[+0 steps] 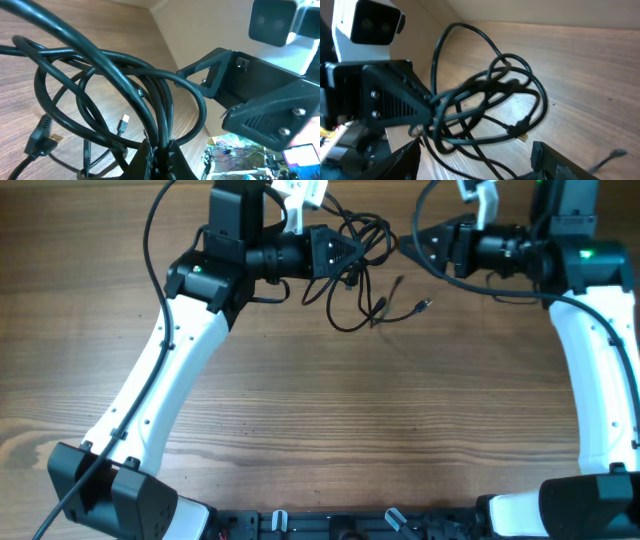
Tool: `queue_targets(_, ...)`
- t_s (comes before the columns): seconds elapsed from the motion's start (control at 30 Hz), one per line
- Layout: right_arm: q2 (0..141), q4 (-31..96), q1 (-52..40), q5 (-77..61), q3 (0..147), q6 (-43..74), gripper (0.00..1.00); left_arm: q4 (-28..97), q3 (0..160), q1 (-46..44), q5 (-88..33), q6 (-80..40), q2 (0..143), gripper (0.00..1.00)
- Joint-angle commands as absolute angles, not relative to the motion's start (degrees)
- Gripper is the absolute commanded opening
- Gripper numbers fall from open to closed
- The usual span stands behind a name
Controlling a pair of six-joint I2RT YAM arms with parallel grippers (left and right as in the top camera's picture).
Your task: Untangle cables
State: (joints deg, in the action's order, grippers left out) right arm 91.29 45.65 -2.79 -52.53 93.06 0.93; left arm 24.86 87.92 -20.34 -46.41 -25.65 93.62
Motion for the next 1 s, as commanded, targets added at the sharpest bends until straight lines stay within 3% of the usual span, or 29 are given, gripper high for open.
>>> queue_targets(0.0,91.64,43.35,-5.87,-47.90,93.47,6.52,0.72,24.45,88.14,-21.28,-45.25,-26.65,92.64,0.04)
queue_targets(0.1,91.64,41.82,-7.60,-45.19,93.47,9.65,0.68,24.45,88.14,-21.28,-45.25,-27.51,92.64,0.04)
queue_targets(0.23,91.74,41.60,-9.10,-36.99,93.30,15.29,0.53,24.43,88.14,-21.28,-45.28,-27.53,92.64,0.04)
queue_targets(0.43,92.82,41.19,-11.11,-36.40,93.30,15.25,0.40,24.43,88.14,-21.58,-45.30,-29.26,92.64,0.04)
queue_targets(0.57,93.10,41.06,-11.70,-32.47,93.32,15.29,0.06,24.43,88.14,-22.02,-45.19,-29.15,92.64,0.04)
queue_targets(0.97,88.92,52.12,12.69,-20.01,93.32,21.19,0.04,31.99,88.14,-16.14,-32.01,-28.77,92.64,0.04)
